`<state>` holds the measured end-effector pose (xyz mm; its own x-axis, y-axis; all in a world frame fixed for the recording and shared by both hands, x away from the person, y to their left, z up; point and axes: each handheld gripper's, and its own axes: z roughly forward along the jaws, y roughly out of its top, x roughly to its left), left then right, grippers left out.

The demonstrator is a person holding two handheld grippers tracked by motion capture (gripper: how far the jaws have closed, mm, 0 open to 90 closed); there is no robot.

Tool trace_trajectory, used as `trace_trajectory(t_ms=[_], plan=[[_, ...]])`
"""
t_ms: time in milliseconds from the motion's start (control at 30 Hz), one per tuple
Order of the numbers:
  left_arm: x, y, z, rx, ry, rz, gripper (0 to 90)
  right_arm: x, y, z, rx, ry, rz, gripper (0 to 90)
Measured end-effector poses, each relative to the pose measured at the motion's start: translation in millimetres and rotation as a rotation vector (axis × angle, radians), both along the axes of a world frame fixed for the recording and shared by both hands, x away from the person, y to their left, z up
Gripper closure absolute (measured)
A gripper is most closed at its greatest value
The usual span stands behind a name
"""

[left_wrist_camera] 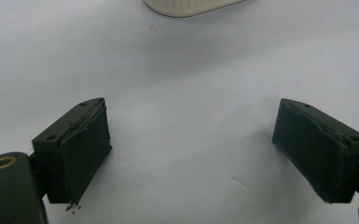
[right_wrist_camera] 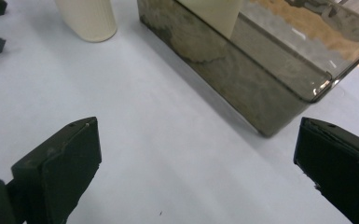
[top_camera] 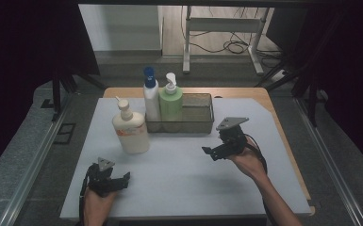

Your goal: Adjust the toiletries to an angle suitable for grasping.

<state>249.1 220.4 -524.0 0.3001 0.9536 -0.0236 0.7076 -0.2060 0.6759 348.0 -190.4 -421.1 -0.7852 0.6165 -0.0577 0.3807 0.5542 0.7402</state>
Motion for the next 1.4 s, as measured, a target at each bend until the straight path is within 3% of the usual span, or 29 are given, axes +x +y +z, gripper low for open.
trace_trajectory(t_ms=[300, 633, 767, 900, 1000, 1300, 1400], plan=[[0.7, 0.1, 1.4, 0.004, 0.005, -0.006, 11.4, -22.5, -16.3, -11.9, -0.025, -0.026, 0.000, 1.0], [2.4, 2.0, 5.7, -0.010, 0.008, -0.006, 18.6, -44.3, -29.9, -34.5, -0.016, -0.027, 0.015, 1.2], [4.2, 3.8, 9.1, 0.005, 0.019, -0.001, 18.9, -49.7, -34.3, -46.6, -0.015, -0.004, 0.006, 1.3], [7.1, 7.8, 11.9, -0.019, 0.021, 0.004, 17.5, -52.7, -36.7, -55.3, -0.020, 0.016, 0.001, 1.2], [10.7, 10.8, 14.2, -0.013, 0.018, 0.010, 18.1, -55.7, -37.2, -62.0, -0.025, 0.028, -0.006, 1.2], [24.2, 27.5, 16.4, -0.053, 0.008, 0.008, 29.1, -64.4, -37.9, -76.2, -0.002, 0.058, -0.016, 0.5], [29.7, 31.4, 18.3, -0.049, 0.003, 0.009, 33.6, -66.7, -38.7, -79.9, -0.004, 0.062, -0.021, 0.5]])
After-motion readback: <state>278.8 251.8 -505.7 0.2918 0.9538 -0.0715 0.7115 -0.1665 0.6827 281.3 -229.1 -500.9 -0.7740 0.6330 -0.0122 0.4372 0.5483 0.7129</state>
